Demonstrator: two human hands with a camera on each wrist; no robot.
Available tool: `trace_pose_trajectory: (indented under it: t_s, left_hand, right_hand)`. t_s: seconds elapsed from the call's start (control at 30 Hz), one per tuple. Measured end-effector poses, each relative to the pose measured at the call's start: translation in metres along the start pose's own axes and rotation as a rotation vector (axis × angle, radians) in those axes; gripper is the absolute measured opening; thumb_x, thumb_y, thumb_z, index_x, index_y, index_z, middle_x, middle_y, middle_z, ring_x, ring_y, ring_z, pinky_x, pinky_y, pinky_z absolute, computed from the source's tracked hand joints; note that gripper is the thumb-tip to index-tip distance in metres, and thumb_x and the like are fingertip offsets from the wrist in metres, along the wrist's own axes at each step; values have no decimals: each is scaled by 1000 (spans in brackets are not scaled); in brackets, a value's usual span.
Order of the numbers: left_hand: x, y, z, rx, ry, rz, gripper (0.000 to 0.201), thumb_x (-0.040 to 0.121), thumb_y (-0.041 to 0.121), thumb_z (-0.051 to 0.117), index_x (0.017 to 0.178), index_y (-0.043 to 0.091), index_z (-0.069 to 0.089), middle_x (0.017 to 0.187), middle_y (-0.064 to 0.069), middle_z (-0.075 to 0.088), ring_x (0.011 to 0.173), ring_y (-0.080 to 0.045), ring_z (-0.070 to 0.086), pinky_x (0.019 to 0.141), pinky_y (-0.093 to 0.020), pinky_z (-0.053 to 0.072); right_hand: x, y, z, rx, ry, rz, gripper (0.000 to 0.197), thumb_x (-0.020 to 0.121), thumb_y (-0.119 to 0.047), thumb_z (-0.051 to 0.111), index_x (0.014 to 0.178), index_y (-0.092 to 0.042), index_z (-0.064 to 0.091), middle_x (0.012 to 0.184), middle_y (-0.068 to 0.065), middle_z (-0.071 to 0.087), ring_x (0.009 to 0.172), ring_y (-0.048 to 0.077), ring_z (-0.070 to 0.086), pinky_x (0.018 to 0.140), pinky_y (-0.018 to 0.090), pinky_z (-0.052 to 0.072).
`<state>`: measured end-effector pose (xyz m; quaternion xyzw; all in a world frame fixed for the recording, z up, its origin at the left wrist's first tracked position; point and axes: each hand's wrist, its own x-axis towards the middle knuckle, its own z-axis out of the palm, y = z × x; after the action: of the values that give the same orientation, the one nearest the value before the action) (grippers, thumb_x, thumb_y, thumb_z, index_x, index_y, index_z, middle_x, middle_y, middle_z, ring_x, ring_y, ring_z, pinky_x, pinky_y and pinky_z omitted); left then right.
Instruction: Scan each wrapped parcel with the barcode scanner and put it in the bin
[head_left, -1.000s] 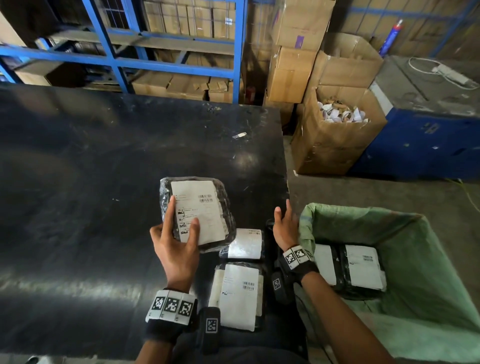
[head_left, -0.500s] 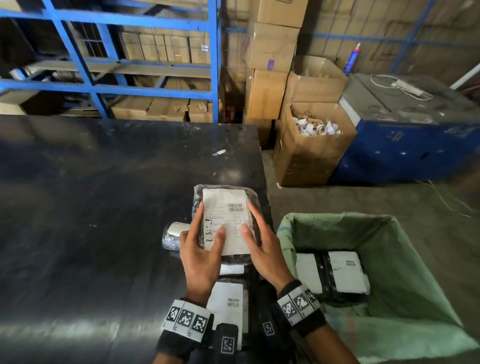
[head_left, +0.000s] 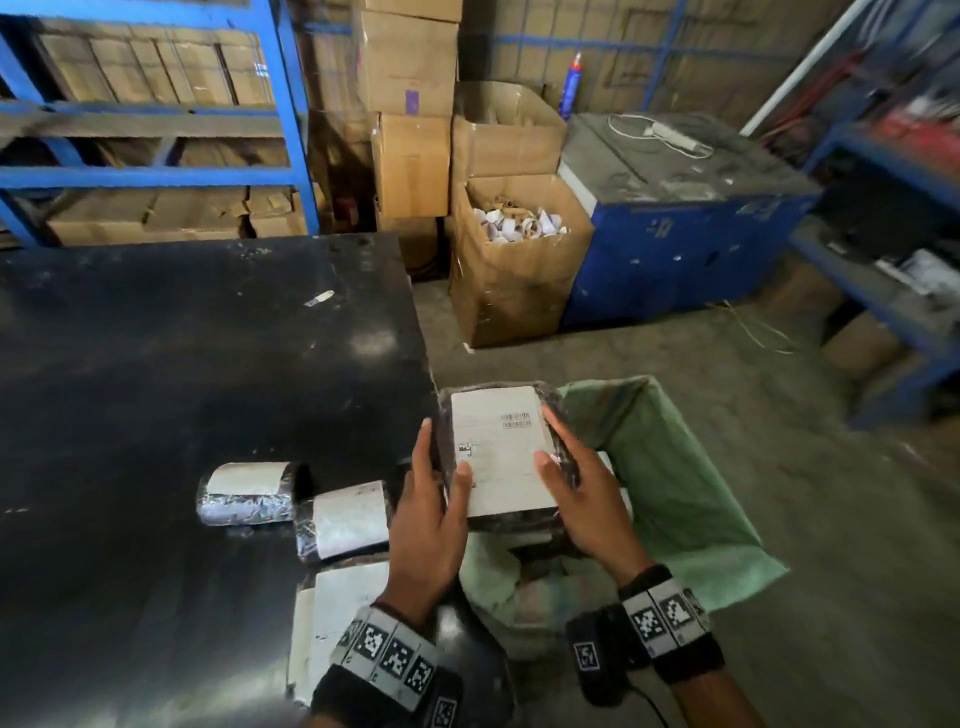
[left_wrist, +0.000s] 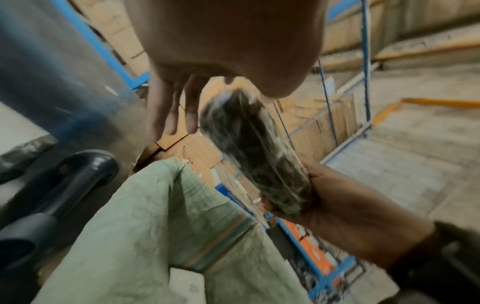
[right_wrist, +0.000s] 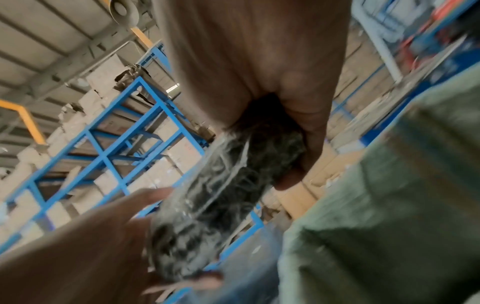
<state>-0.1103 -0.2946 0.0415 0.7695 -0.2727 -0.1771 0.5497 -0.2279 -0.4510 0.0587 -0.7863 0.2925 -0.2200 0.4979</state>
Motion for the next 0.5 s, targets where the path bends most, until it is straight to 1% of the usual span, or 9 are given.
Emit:
trace_pose_trajectory:
  t_s: [0.03,0.1,0.13,0.17,0.2,0.27,0.33,0.43,0.5]
  left_hand:
    - [0,-2,9,79,-17,-5,73,89,75,27,155,49,9,145,-1,54,129,-22,54,105,-45,46]
    - [-1,-9,29,246,-19,42,73,95,64,26,158,30,19,145,-8,50,132,-25,45,105,-39,40]
    - [0,-15,41,344,-31,64,73,96,57,28,157,18,27,146,-15,47,136,-31,41,109,-43,39]
    - [0,-22,54,436,-49,83,74,95,53,30,154,9,32,149,-23,44,142,-39,37,114,-49,36]
    - [0,-29,67,508,-70,90,74,95,49,31,153,3,34,153,-28,38,146,-45,30,117,-55,33]
    - [-4,-43,88,606,-116,78,76,95,47,30,155,1,28,162,-26,21,153,-41,15,120,-55,28]
    - [-10,-56,103,654,-148,73,76,96,44,29,158,2,18,167,-19,7,156,-34,3,123,-51,23]
    - [-12,-64,111,655,-152,65,77,96,36,38,159,1,12,168,-16,-1,156,-29,-4,125,-46,15]
    - [-12,-64,111,635,-147,68,78,96,29,45,159,1,10,168,-16,-4,156,-29,-8,126,-44,10]
  right_hand:
    - [2,10,-16,-30,-3,20,52,97,-41,54,147,-42,40,145,-18,50,133,3,49,110,38,45]
    - [8,33,-45,-115,-37,94,57,93,-47,54,148,-41,38,146,-8,52,130,16,54,105,44,49]
    - [14,41,-57,-142,-68,151,57,94,-43,55,148,-38,38,145,-4,53,127,18,56,104,45,49]
    - [22,50,-66,-165,-103,210,55,96,-34,57,149,-31,39,145,0,53,127,20,56,105,44,48]
    - [33,59,-74,-199,-144,265,54,98,-24,57,149,-24,40,144,3,53,129,22,55,107,42,46]
    - [58,80,-85,-306,-223,346,53,97,-16,58,148,-15,42,144,6,52,133,24,51,111,39,42]
    - [83,99,-86,-387,-305,404,54,96,-18,60,147,-16,44,147,8,51,135,27,49,113,39,39]
    - [111,125,-76,-485,-401,473,54,97,-22,59,148,-15,43,147,8,50,135,26,48,110,30,37]
    - [124,142,-64,-472,-444,514,55,97,-25,60,148,-16,43,146,5,50,136,24,47,112,28,35]
